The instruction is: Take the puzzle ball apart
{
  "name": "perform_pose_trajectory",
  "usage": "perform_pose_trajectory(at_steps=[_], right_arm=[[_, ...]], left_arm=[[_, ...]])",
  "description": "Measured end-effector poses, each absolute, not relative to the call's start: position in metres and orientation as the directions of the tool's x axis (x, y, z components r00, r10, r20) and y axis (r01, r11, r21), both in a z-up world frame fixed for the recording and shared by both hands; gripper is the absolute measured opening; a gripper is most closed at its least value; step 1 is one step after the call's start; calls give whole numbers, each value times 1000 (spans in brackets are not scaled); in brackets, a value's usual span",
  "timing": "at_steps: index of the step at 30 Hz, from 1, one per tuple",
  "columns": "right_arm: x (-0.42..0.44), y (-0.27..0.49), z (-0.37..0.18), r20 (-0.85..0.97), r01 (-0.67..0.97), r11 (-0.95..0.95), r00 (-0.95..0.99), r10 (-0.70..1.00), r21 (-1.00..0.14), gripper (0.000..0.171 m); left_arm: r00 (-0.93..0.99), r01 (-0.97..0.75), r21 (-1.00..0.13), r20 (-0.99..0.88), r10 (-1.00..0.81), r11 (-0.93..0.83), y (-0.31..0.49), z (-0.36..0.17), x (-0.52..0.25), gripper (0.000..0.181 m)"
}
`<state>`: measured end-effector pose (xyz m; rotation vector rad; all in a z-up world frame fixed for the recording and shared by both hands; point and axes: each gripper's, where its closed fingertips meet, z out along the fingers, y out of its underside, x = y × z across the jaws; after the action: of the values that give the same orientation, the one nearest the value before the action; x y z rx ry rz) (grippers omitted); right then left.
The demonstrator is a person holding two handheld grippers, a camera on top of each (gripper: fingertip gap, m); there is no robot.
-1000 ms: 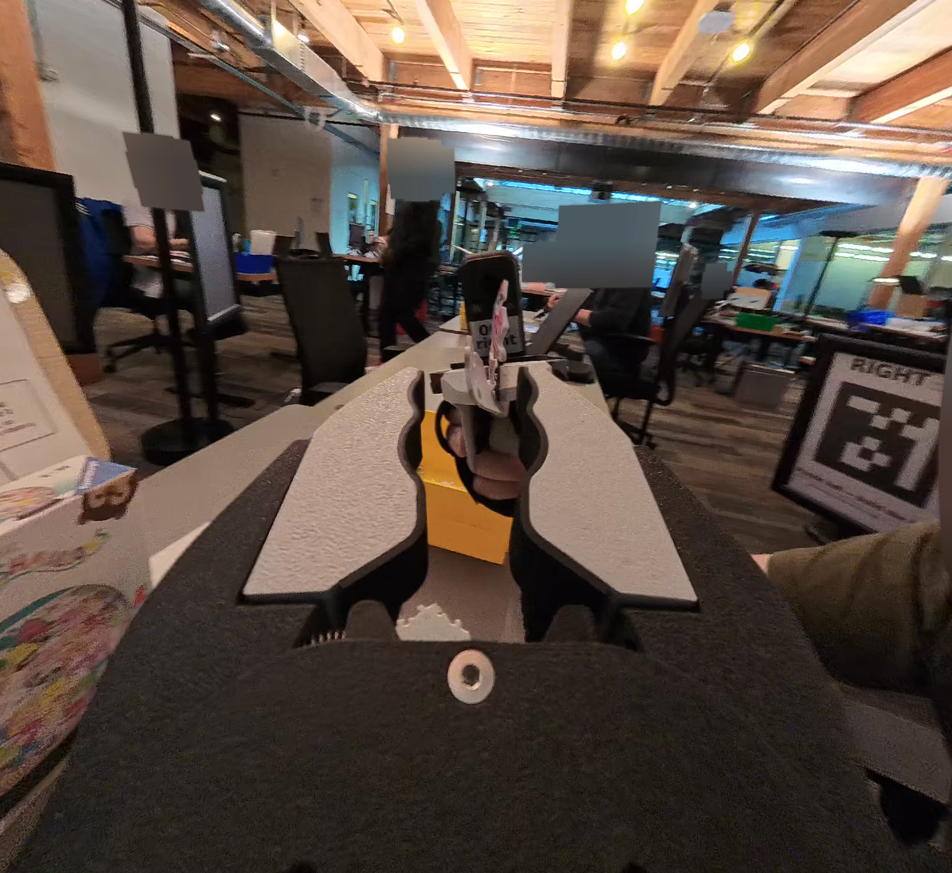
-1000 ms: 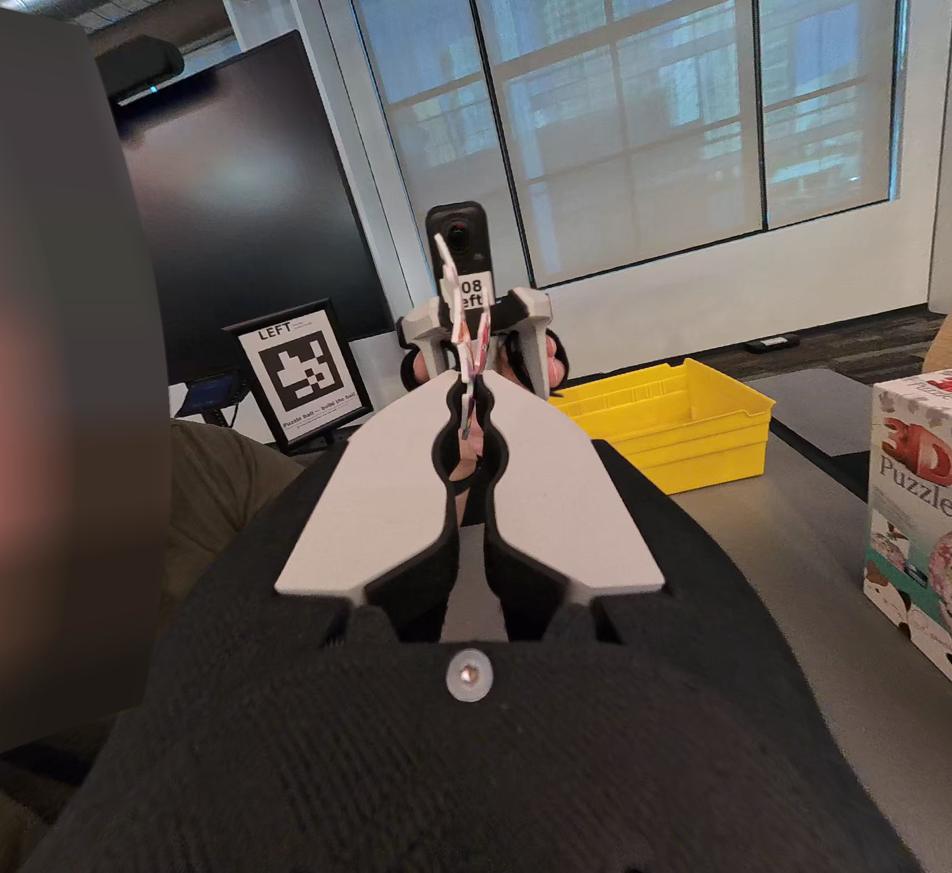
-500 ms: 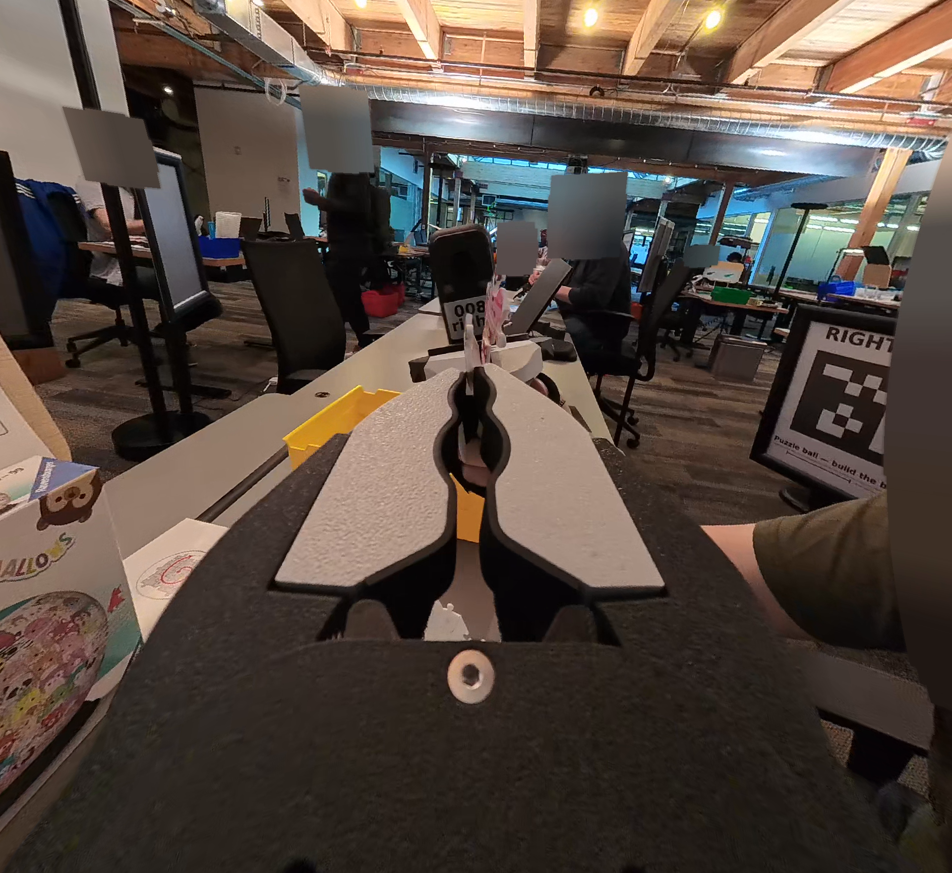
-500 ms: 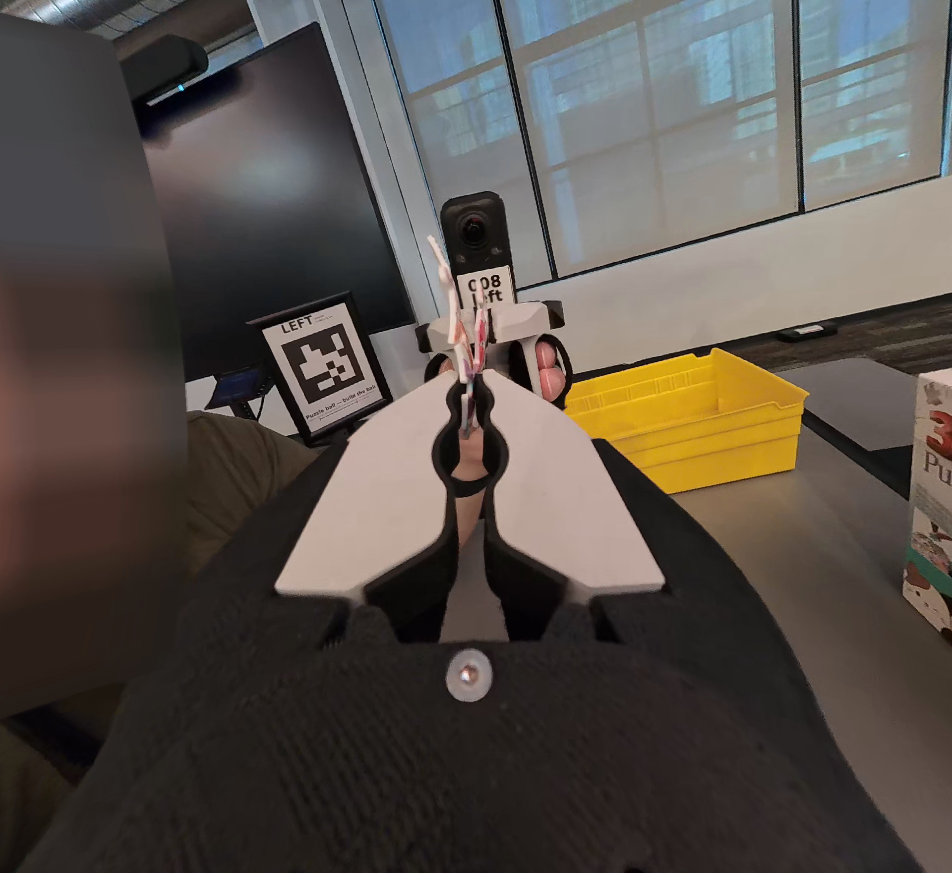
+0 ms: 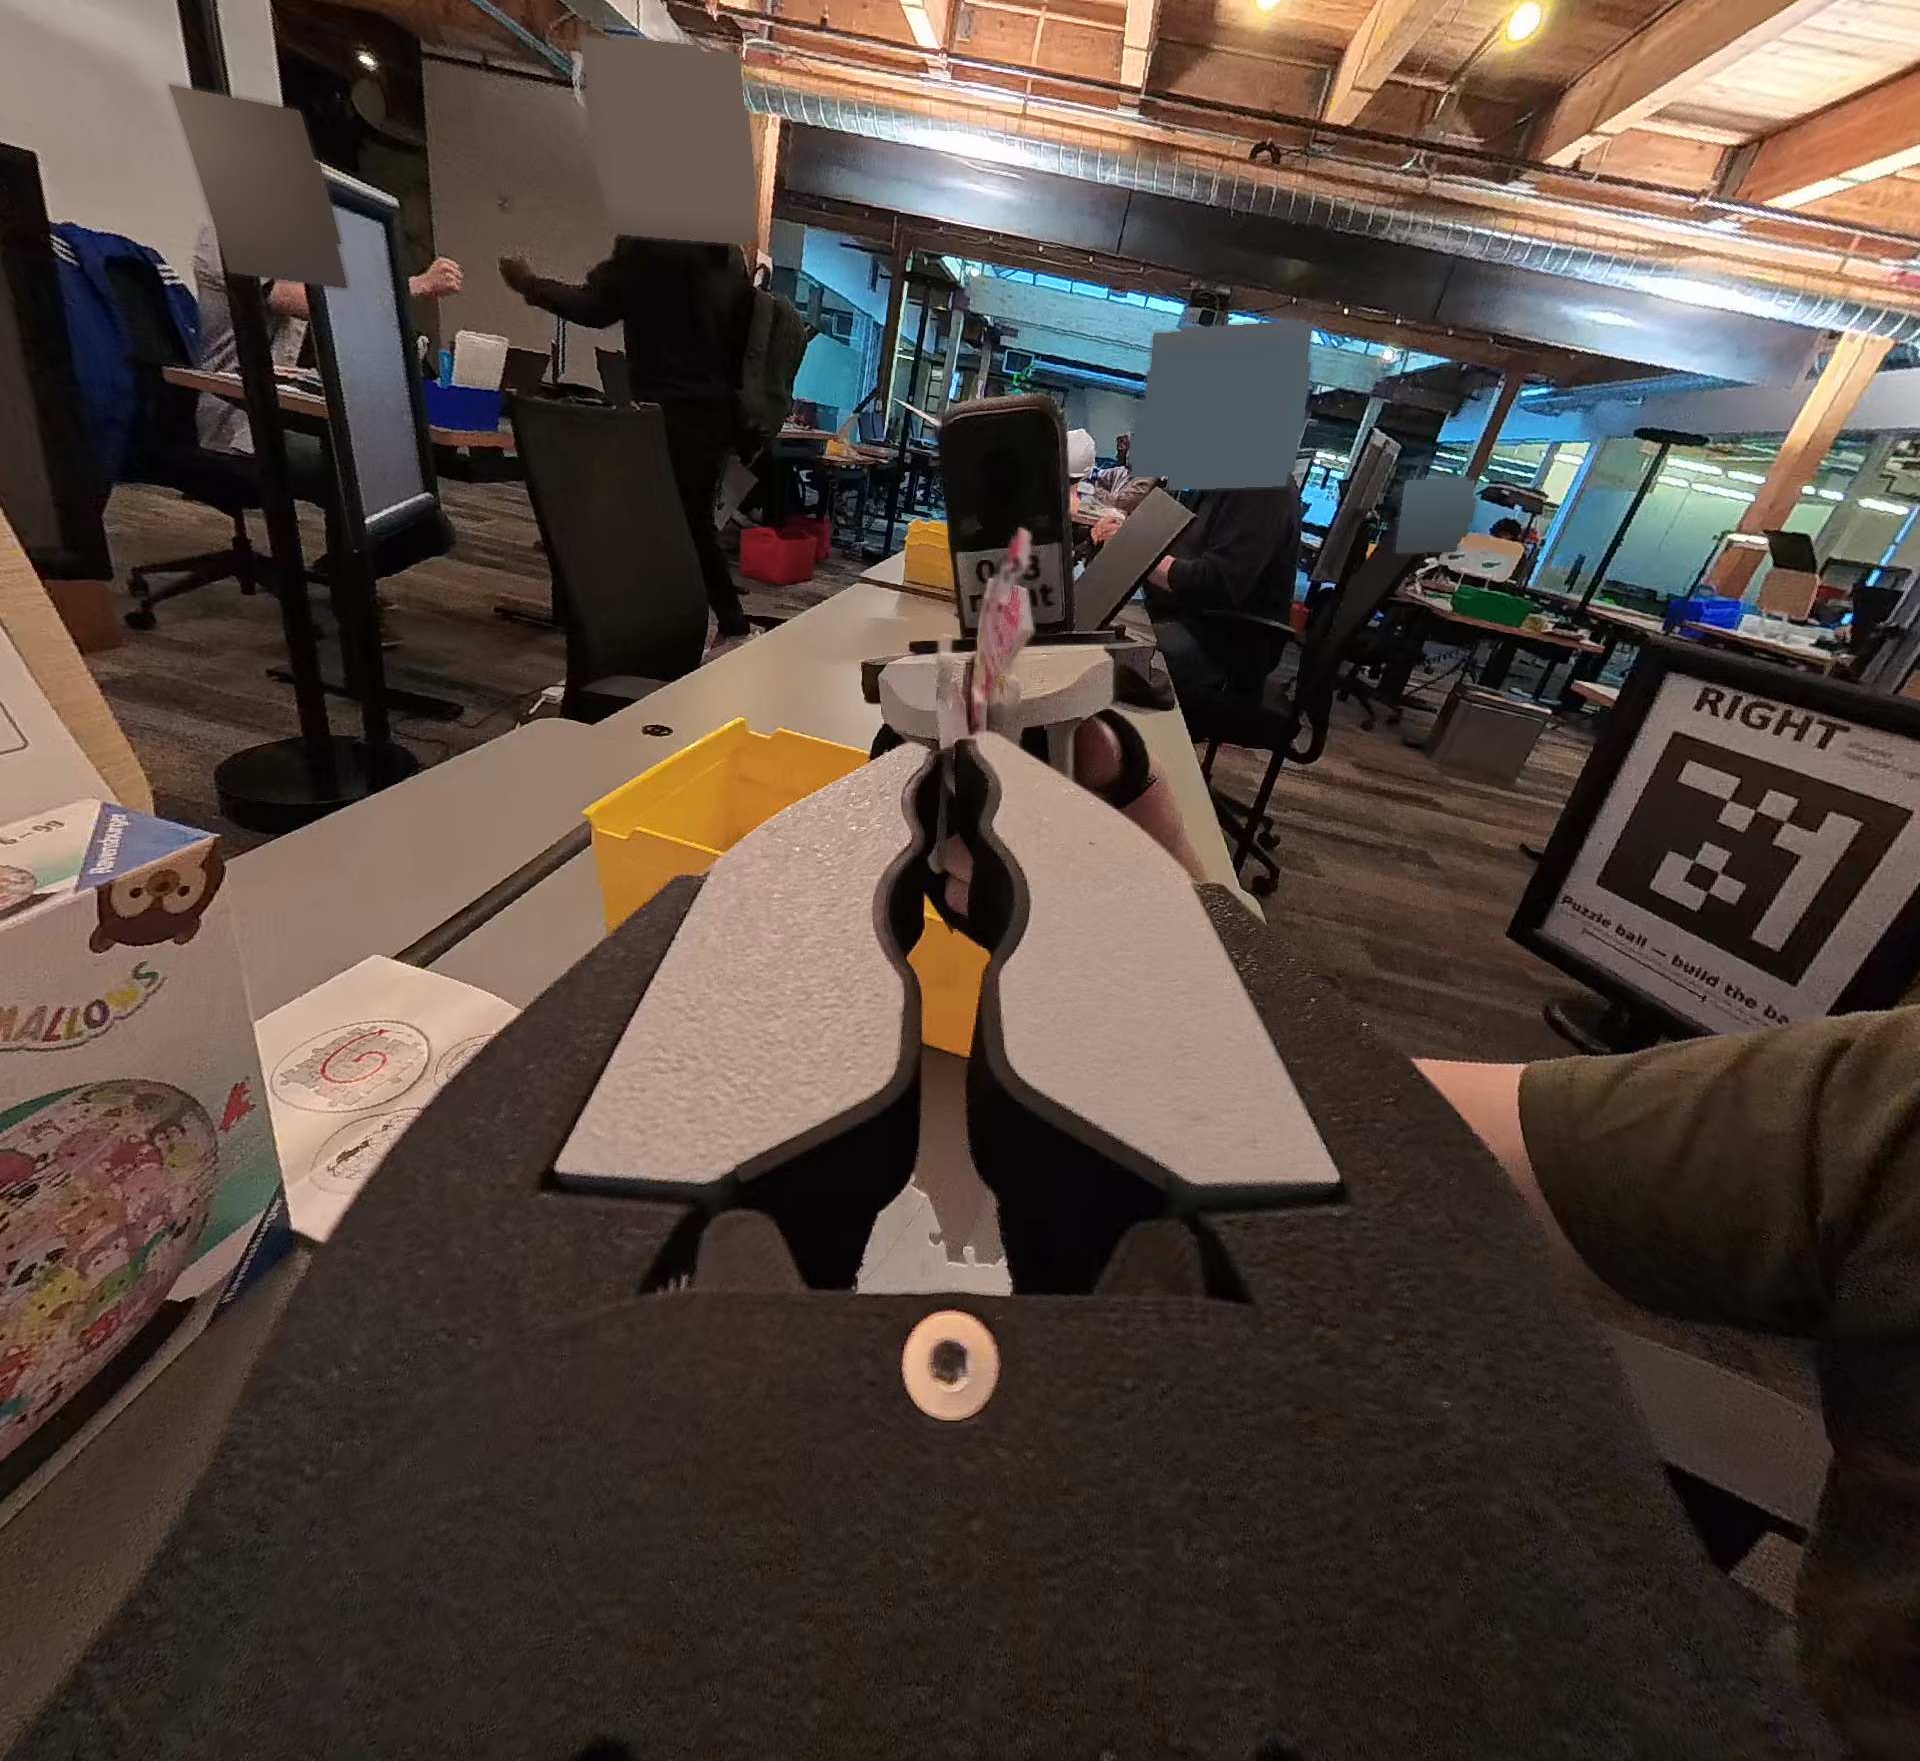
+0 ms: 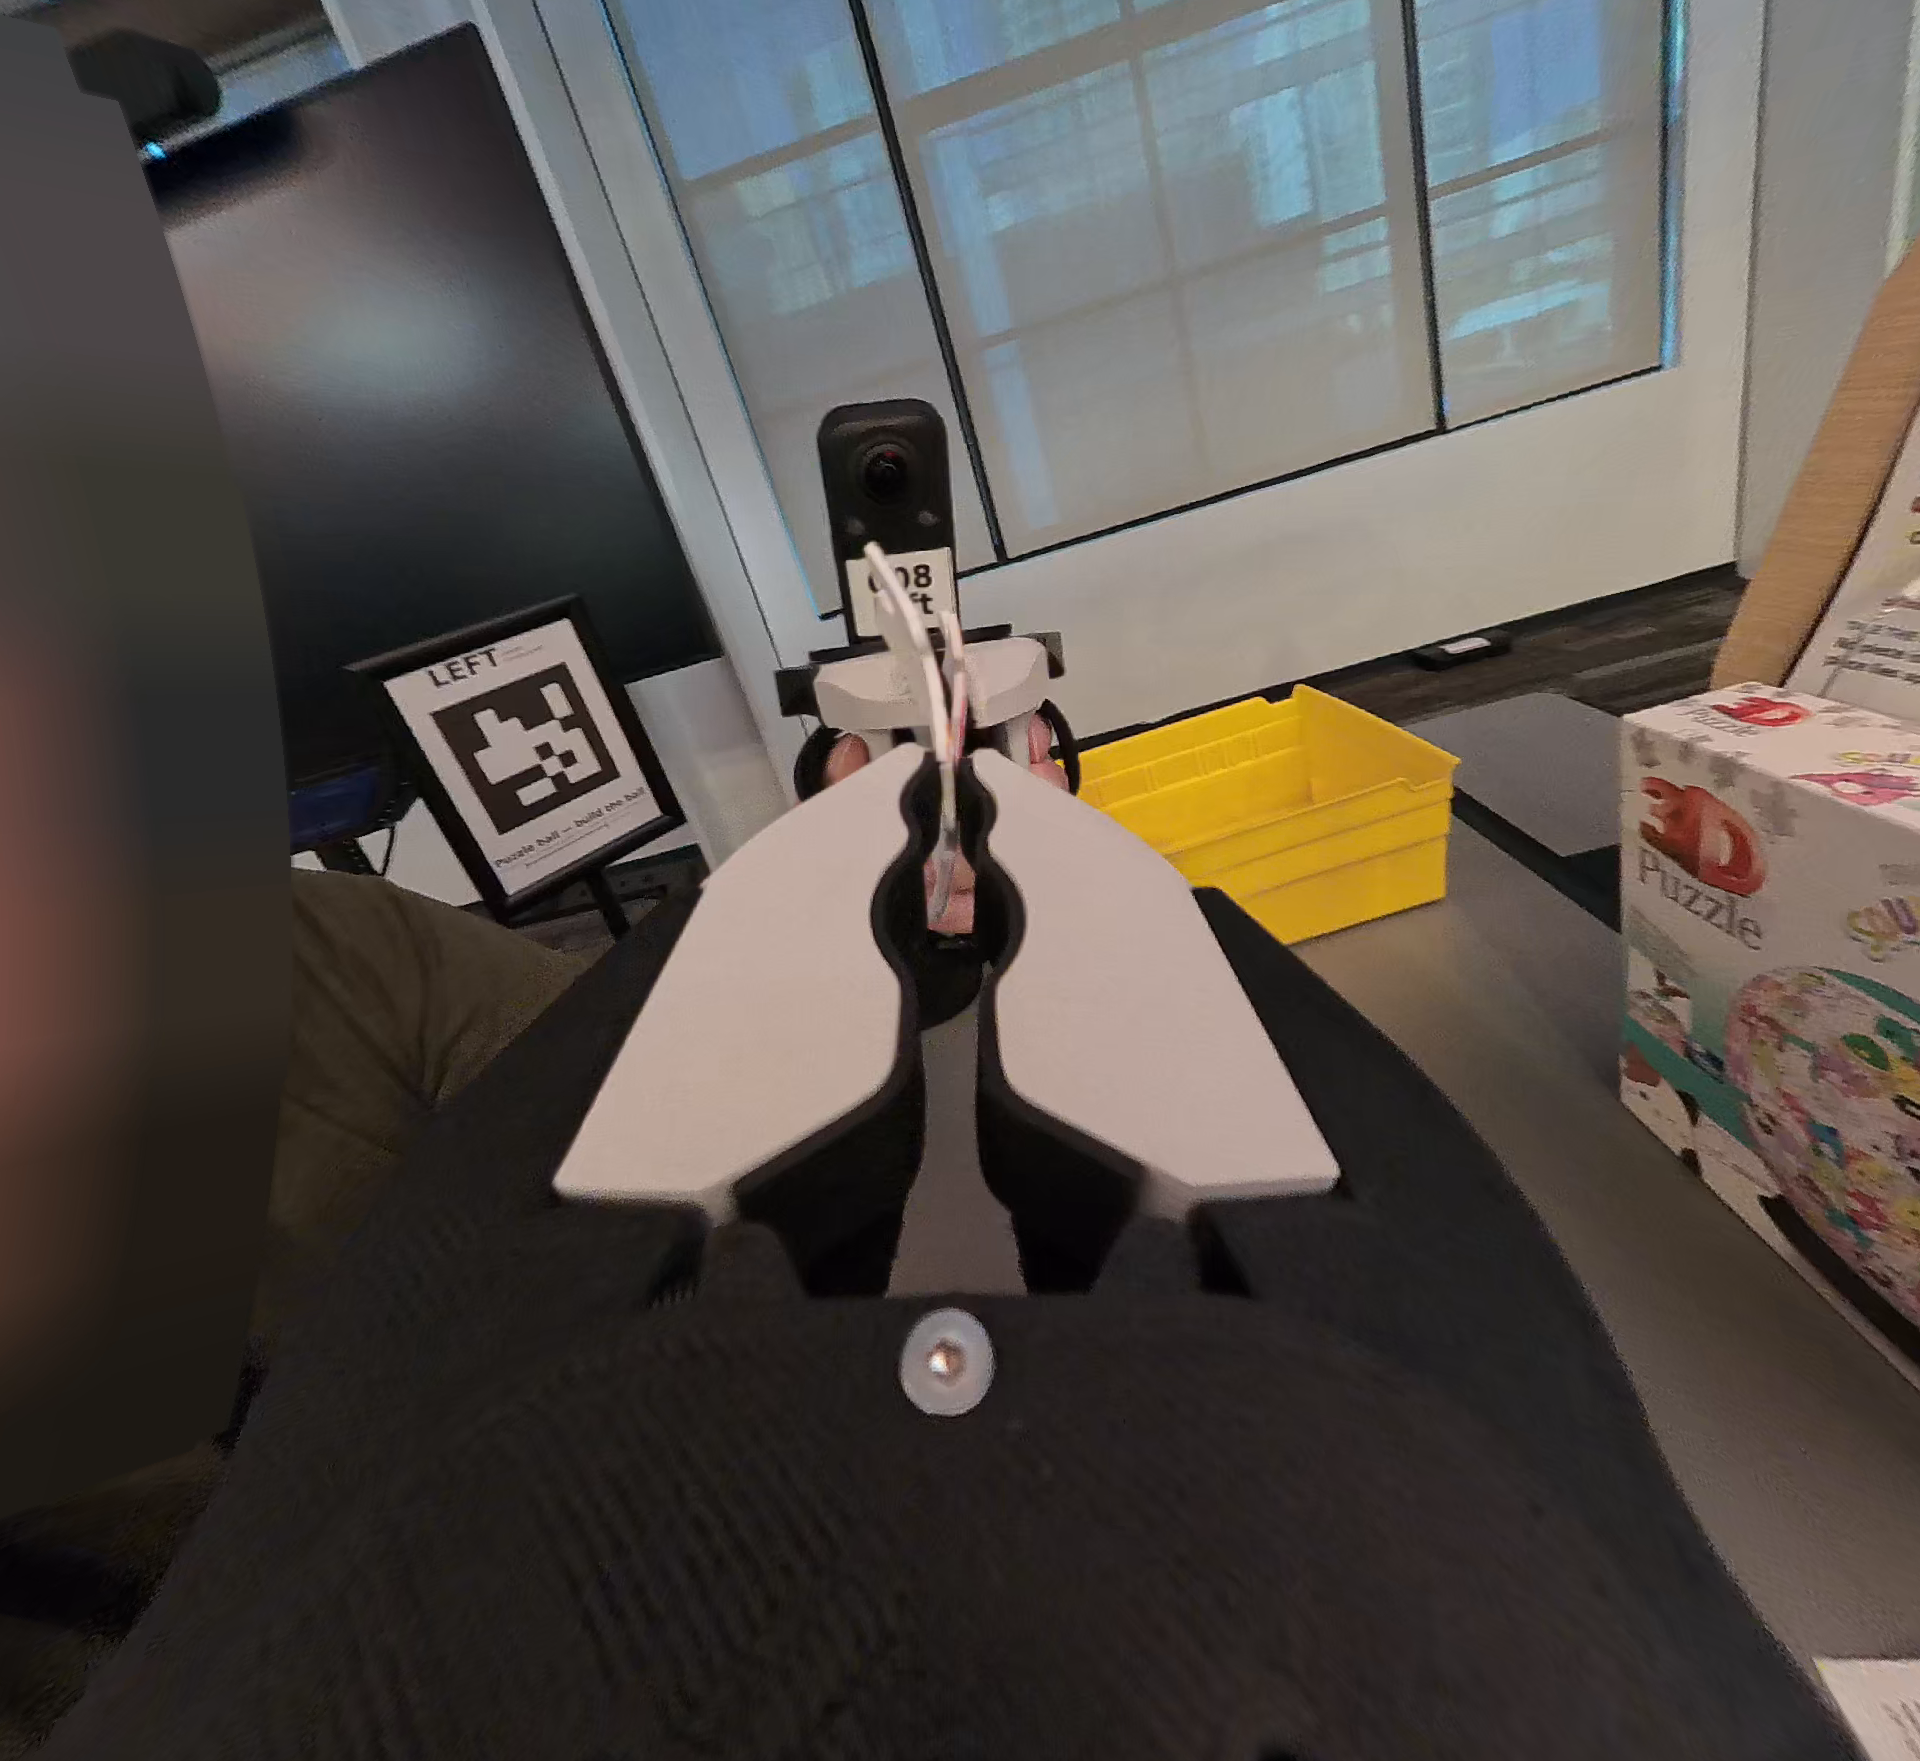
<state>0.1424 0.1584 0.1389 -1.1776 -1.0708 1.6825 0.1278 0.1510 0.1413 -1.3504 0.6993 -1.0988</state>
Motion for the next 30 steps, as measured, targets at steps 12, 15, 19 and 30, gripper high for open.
perform_pose_trajectory(at_steps=[12,15,19,30], right_arm=[[144,161,140,-284,-164,-336,-279,918,-927,3],[146,159,143,-228,-186,-280,-260,938,-942,3],[145,158,141,-203,-173,-250,-251,946,-953,3],[146,153,143,-56,-225,-111,-239,969,-968,3]], left_arm=[[454,155,-988,84,-887,-14,156,139,128,8],[442,154,-986,120,-889,-57,157,135,131,21],[375,228,-970,170,-911,-87,153,140,133,7],[189,350,-896,353,-917,-273,152,141,137,2]])
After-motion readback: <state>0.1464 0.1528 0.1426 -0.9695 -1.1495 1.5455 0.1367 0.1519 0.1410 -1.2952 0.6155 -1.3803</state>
